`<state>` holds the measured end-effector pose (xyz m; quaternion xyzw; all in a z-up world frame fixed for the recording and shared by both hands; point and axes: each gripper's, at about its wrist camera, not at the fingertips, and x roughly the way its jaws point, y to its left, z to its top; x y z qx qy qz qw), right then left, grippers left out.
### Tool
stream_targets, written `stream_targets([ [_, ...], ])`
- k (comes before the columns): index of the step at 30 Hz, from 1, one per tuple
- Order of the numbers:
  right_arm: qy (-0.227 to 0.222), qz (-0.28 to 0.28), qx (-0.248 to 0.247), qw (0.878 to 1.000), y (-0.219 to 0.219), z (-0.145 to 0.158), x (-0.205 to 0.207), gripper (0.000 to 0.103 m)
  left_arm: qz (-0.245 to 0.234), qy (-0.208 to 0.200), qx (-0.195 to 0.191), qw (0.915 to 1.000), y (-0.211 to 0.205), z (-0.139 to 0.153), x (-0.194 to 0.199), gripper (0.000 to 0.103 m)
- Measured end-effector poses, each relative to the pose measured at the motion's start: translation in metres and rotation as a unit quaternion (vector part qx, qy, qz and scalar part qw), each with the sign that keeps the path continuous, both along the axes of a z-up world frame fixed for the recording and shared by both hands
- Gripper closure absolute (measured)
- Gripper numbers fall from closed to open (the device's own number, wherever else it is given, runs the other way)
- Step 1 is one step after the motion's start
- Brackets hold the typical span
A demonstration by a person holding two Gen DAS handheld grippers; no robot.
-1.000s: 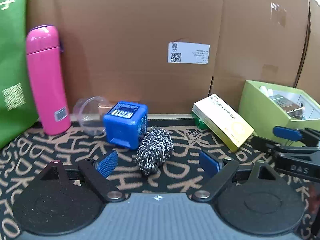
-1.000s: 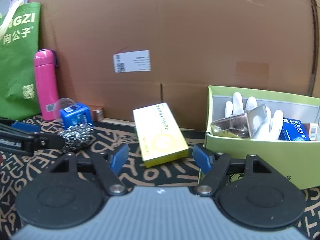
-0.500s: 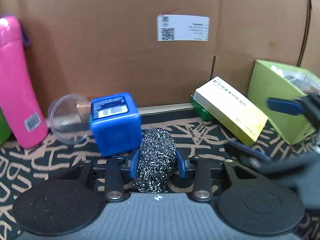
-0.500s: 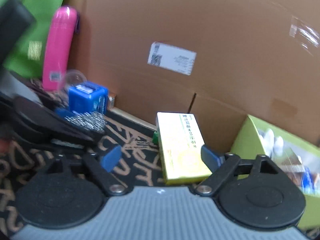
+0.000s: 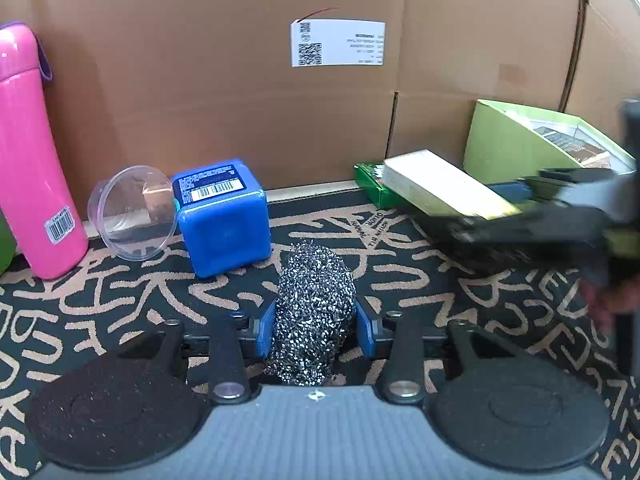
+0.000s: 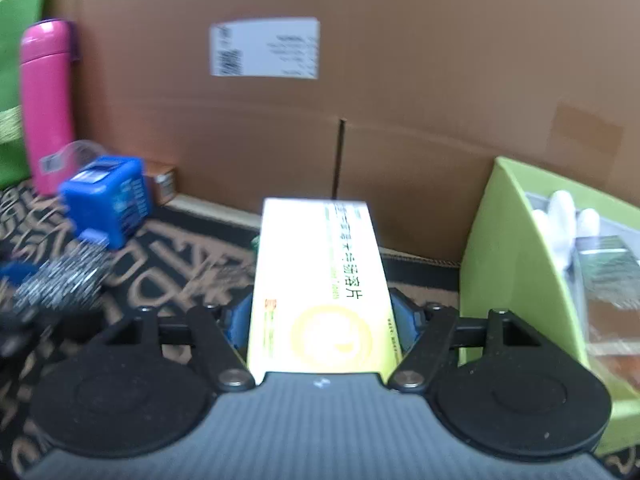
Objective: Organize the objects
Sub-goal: 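Grasp the steel wool scrubber with left tool while right tool grasps yellow box, then carry steel wool and yellow box into the shoebox and release both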
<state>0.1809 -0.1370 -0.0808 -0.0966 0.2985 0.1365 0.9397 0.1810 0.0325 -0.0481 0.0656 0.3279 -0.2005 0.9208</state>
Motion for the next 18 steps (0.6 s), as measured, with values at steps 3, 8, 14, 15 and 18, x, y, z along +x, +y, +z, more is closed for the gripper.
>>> stream_targets([
  [3, -0.002, 0.020, 0.006, 1.000, -0.007, 0.006, -0.034, 0.036, -0.016, 0.008, -0.006, 0.9998, -0.005, 0.001, -0.011, 0.062],
  [8, 0.012, 0.020, 0.005, 1.000, -0.028, 0.010, -0.095, 0.036, -0.059, 0.027, -0.019, 0.9977, -0.021, 0.002, -0.046, 0.062],
  [14, 0.033, -0.023, 0.011, 0.999, -0.061, 0.004, -0.145, 0.034, -0.092, 0.013, -0.010, 0.9956, -0.049, 0.001, -0.087, 0.044],
  [15, 0.032, -0.023, 0.015, 0.999, -0.063, 0.004, -0.148, 0.030, -0.091, 0.005, 0.001, 0.9959, -0.053, 0.001, -0.089, 0.042],
  [18, 0.018, -0.024, 0.017, 0.999, -0.066, 0.006, -0.152, 0.027, -0.077, 0.001, 0.021, 0.9968, -0.060, 0.000, -0.092, 0.042],
])
